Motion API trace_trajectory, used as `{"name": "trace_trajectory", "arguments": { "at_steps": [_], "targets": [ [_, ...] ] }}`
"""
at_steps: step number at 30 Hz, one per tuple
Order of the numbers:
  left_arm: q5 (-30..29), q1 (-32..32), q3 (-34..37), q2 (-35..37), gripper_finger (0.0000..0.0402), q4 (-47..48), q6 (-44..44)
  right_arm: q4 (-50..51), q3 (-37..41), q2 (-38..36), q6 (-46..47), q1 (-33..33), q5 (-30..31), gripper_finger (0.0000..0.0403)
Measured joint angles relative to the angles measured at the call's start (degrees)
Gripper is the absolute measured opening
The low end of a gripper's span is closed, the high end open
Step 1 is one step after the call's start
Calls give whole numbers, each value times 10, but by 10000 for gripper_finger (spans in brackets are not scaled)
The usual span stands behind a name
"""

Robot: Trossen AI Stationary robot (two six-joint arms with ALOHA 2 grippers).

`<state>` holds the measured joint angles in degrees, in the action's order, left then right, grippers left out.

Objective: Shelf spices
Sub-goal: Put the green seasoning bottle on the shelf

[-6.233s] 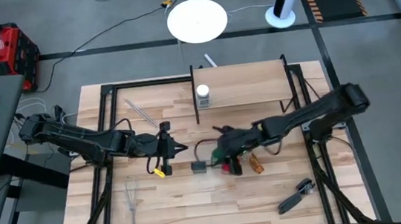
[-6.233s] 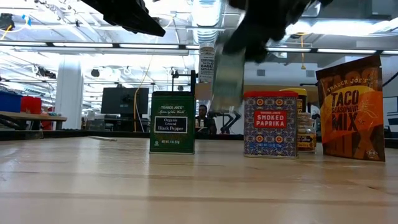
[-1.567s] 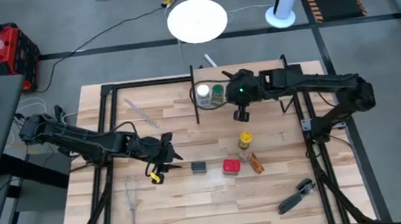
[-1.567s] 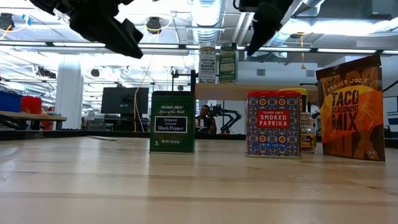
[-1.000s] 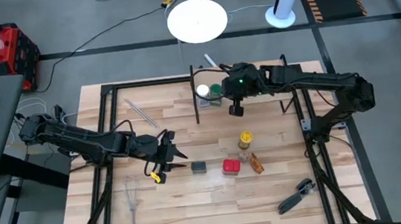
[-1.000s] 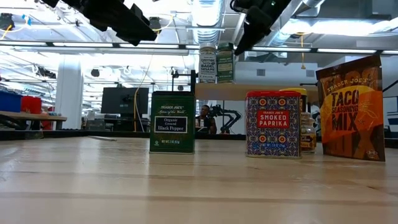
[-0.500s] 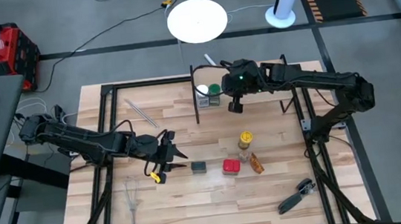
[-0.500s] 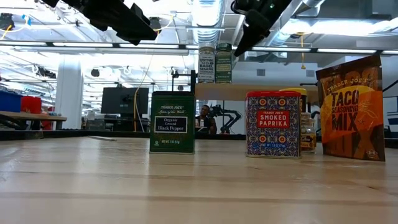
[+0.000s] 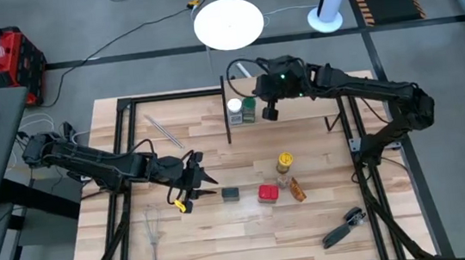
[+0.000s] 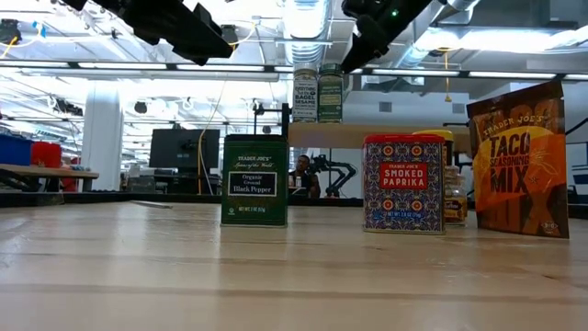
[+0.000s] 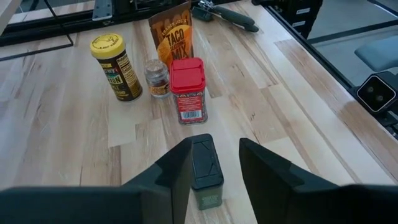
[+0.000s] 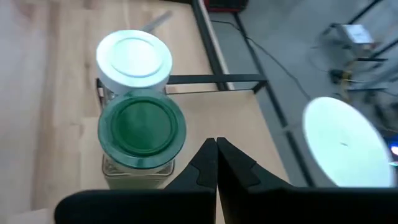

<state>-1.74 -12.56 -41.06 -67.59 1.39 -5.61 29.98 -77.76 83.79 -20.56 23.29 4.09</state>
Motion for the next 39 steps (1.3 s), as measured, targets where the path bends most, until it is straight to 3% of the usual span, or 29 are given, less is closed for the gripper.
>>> {"name": "trace_trajectory", "arguments": {
  "at_steps": [7,12,17,27,39],
  "targets": [
    [0,0,0,0,123,0,-6,-1,0,0,-14,3,-31,5],
    [1,0,0,0,123,-1,-6,-24,0,-1,-9,-1,12,5],
    [1,0,0,0,123,-1,-6,-60,-2,-8,-9,-29,16,5],
    [1,0,0,0,123,-1,-6,-13,-1,0,10,-90,17,5],
    [1,0,0,0,123,-14,-4,34,-1,0,21,-82,50,5]
  ]
}}
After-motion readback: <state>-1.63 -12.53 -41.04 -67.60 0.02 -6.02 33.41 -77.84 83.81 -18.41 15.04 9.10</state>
